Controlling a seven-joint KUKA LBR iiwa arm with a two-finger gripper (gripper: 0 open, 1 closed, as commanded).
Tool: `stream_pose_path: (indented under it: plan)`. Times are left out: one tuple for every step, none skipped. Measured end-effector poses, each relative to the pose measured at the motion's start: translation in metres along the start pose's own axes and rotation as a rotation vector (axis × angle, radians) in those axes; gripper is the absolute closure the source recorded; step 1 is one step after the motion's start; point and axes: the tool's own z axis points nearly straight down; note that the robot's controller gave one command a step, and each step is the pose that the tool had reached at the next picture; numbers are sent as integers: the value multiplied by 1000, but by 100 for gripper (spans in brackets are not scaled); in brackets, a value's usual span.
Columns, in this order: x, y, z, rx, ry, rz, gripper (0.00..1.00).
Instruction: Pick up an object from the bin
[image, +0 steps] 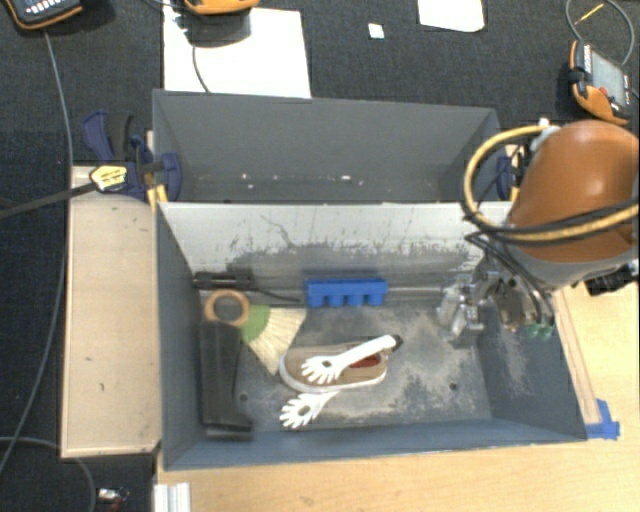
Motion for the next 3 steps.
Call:
stream_pose_path:
  plan:
    - [12, 5, -3, -1, 0, 179, 100]
    - [-6, 68, 35, 1, -8, -83, 100]
    - [0, 83, 44, -1, -7, -221, 100]
